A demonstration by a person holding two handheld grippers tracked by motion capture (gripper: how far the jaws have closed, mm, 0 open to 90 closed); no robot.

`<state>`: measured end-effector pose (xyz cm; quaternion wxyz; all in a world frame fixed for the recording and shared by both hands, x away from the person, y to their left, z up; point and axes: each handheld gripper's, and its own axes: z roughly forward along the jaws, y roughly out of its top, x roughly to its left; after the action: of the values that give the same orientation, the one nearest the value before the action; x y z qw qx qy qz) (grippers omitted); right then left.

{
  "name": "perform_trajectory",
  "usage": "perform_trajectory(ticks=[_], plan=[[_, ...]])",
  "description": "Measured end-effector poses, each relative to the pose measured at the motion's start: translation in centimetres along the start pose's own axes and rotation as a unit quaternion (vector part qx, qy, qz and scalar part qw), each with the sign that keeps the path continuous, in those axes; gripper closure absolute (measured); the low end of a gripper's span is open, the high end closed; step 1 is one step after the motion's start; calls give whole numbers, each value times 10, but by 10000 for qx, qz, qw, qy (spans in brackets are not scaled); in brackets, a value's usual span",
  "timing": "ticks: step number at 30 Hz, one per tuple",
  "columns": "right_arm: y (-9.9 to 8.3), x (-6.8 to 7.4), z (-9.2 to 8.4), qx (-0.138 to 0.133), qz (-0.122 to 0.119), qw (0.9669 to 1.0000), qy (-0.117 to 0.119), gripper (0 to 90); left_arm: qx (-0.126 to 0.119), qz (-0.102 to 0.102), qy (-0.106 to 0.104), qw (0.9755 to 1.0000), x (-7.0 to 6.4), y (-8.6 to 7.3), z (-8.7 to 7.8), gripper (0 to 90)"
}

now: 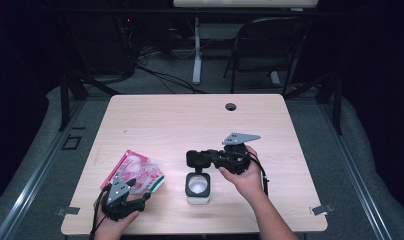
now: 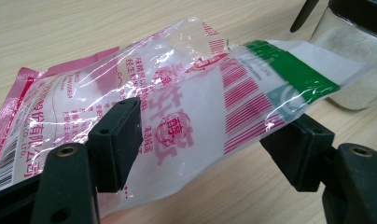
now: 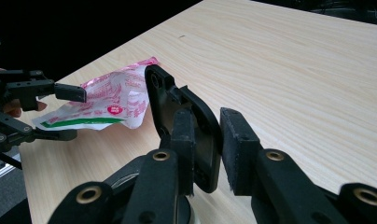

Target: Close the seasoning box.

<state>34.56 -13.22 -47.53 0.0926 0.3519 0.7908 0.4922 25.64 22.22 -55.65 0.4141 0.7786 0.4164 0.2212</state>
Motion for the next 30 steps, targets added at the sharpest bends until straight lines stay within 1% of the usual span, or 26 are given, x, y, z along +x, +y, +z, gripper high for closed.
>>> perform_trajectory(ticks=[11, 15, 16, 17, 22, 23, 24, 30], plan=[[0, 2, -1, 25, -54, 10000, -40, 758, -42, 11, -3, 10000, -1, 1, -1, 303], [1, 5, -2, 70, -137, 9999, -55, 753, -75, 13, -45, 10000, -2, 3, -2, 303], [1, 8, -3, 86, -214, 9997, -86, 748, -110, 14, -61, 9999, -2, 4, -3, 304], [1, 8, -3, 86, -214, 9997, -86, 748, -110, 14, -61, 9999, -2, 4, -3, 303], [0, 19, -7, 158, -496, 9986, -105, 734, -168, 40, -115, 9998, -2, 9, -2, 303], [0, 19, -7, 158, -496, 9986, -105, 734, -168, 40, -115, 9998, -2, 9, -2, 303], [-2, 22, -8, 161, -530, 9984, -102, 734, -143, 55, -126, 9998, -2, 10, -1, 303], [-4, 26, -10, 174, -561, 9982, -87, 729, -180, 70, -153, 9997, -3, 13, 3, 303]])
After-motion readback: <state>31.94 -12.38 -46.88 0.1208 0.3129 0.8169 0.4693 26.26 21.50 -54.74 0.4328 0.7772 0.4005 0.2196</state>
